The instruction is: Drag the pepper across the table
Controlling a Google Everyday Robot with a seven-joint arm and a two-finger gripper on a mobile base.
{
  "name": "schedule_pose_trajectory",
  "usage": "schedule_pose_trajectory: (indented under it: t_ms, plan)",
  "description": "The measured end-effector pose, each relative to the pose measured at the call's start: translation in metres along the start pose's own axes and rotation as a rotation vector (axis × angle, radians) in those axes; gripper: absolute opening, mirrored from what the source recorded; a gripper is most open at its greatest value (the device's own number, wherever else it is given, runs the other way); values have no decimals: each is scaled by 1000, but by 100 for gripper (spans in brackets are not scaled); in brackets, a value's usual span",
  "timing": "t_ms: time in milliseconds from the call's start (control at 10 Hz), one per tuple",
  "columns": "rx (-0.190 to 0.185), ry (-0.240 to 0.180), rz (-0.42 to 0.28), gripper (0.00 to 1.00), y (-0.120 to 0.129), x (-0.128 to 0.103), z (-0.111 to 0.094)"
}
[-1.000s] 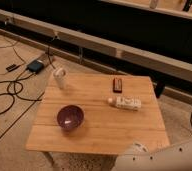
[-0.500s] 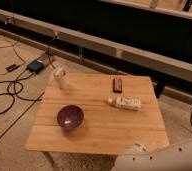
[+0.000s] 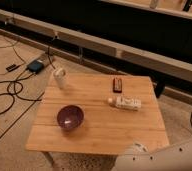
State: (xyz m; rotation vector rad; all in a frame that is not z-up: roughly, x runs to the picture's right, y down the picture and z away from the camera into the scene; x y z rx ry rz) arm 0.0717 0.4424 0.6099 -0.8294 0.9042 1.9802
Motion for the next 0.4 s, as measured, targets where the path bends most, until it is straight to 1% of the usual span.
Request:
schedule_pose_trajectory:
  t_ms: [200, 300, 400]
  plan:
    - [1, -49, -3, 75, 4, -19, -21]
    - [2, -62, -2, 75, 4, -25, -28]
    - [1, -62, -2, 75, 4, -25, -28]
